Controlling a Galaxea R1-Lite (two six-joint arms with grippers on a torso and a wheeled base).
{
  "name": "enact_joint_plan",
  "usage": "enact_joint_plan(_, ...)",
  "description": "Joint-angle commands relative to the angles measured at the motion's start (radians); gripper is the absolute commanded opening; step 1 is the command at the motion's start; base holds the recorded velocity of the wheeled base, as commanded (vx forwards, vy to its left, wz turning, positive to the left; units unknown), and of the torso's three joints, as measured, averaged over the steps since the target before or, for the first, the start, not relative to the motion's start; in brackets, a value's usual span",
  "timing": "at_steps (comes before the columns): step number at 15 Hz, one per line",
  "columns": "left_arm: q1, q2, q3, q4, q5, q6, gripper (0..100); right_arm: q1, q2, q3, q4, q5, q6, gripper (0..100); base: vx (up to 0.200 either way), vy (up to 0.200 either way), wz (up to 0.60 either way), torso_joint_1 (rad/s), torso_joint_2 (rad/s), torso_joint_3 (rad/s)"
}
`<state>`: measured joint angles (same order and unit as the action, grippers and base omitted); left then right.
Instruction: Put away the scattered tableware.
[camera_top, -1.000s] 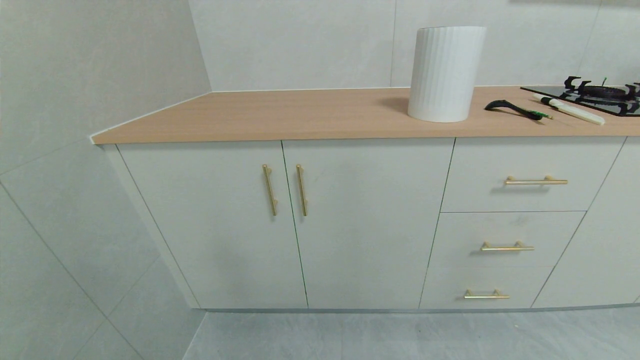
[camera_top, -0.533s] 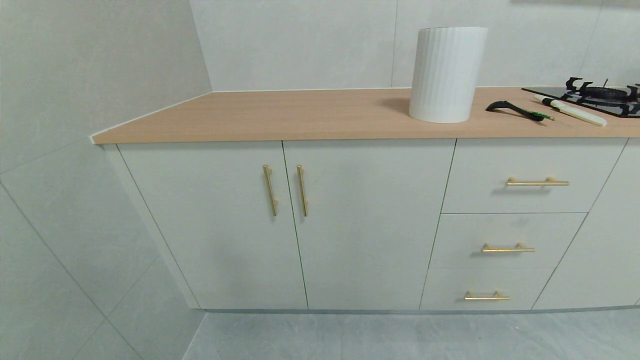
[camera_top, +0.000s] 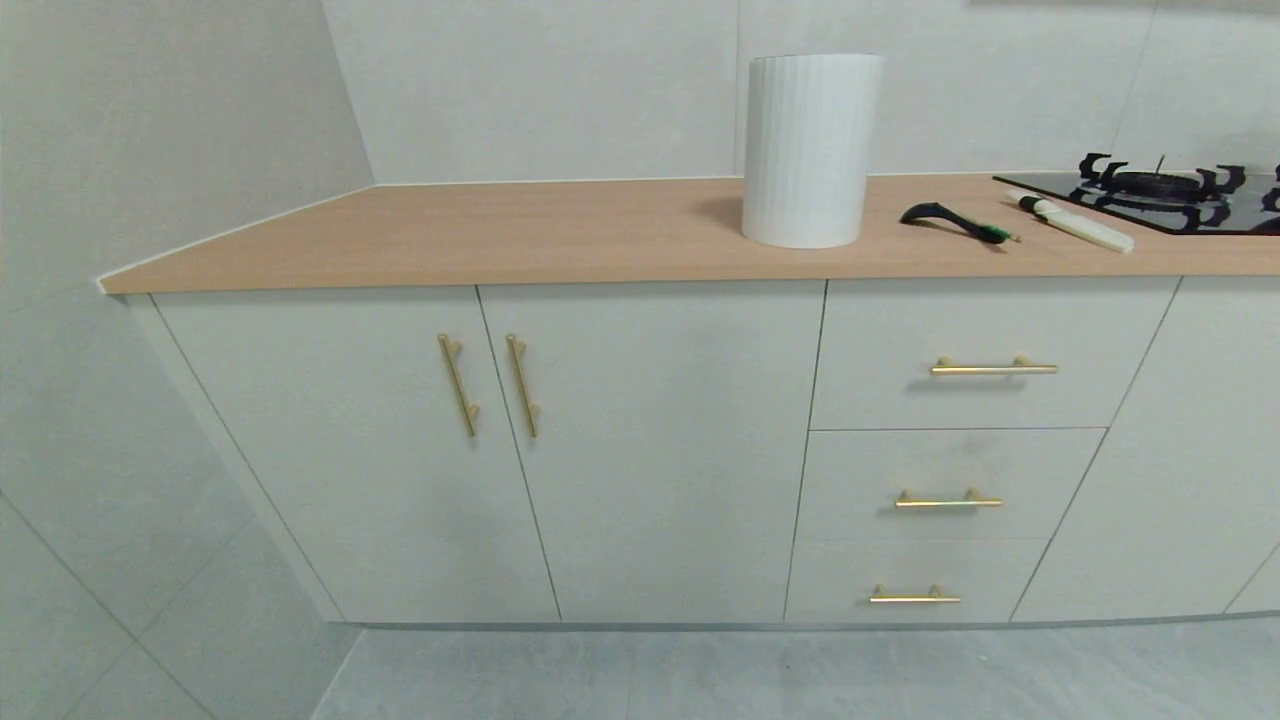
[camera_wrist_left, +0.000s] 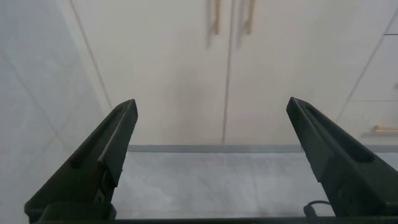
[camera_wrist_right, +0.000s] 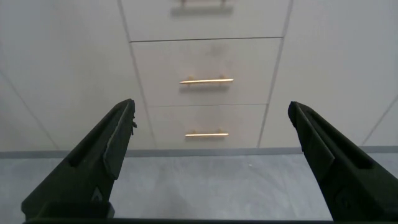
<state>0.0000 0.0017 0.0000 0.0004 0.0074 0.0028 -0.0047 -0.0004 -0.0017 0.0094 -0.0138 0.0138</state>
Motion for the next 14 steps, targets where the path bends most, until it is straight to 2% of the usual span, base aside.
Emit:
enact_joint_plan(1, 0.000, 0.001, 0.000, 0.001, 0.000, 0.000, 100, 0.000, 0.002, 0.000, 0.000, 0.000, 0.000, 100, 0.000, -0.200, 0.00, -0.002, 0.01, -0.002)
enact_joint_plan(6, 0.000, 0.001, 0.000, 0.001, 0.000, 0.000, 100, 0.000, 0.000, 0.000, 0.000, -0.002, 0.000, 100, 0.000, -0.200, 0.00, 0.000, 0.00, 0.003)
enact_joint_plan(14, 0.000, 0.001, 0.000, 0.001, 0.000, 0.000, 100, 0.000, 0.000, 0.000, 0.000, -0.002, 0.002, 100, 0.000, 0.000, 0.00, 0.000, 0.00, 0.000)
